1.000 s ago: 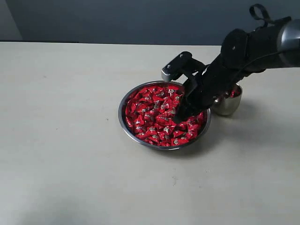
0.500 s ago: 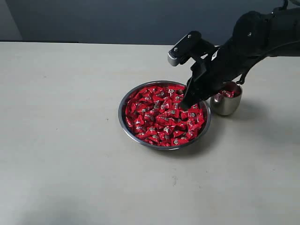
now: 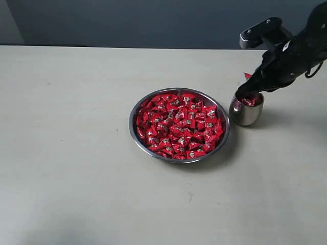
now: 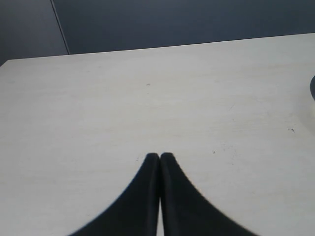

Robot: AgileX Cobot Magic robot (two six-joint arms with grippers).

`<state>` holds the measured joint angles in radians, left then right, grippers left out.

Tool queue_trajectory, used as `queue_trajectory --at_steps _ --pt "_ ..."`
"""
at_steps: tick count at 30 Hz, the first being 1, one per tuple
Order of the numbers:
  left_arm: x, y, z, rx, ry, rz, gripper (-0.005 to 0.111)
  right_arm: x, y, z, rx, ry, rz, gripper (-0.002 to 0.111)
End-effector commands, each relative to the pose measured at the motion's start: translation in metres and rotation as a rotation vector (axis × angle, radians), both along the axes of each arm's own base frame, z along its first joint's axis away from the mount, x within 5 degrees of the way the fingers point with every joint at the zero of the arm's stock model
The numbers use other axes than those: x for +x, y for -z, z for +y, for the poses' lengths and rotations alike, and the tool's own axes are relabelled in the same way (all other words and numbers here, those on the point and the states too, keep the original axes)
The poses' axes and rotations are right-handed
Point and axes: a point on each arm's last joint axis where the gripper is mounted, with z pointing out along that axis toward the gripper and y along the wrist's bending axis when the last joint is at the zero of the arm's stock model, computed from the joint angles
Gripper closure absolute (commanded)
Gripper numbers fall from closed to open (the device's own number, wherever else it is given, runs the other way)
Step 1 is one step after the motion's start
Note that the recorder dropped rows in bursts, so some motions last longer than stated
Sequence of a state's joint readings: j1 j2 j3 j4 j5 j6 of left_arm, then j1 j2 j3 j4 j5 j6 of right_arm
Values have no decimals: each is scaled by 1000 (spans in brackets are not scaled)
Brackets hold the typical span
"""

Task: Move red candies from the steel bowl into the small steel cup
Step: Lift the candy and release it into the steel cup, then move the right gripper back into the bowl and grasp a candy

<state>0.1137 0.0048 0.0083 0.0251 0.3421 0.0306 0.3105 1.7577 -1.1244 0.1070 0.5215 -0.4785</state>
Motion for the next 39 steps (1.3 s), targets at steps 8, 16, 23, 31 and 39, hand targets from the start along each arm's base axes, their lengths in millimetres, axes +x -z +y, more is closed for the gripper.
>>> queue_trajectory --at_steps 8,16,23,31,39 --pt "0 -3 0 3 5 -18 106 6 18 -3 -11 15 30 101" --pt "0 -3 0 3 5 -18 106 6 18 -2 -8 18 28 67" --pt "0 -3 0 3 5 -18 106 3 5 3 74 59 8 66" --pt "0 -3 0 3 5 -18 106 -16 -14 46 152 -59 -34 66" --pt "0 -3 0 3 5 -18 106 -38 6 94 132 -231 12 66"
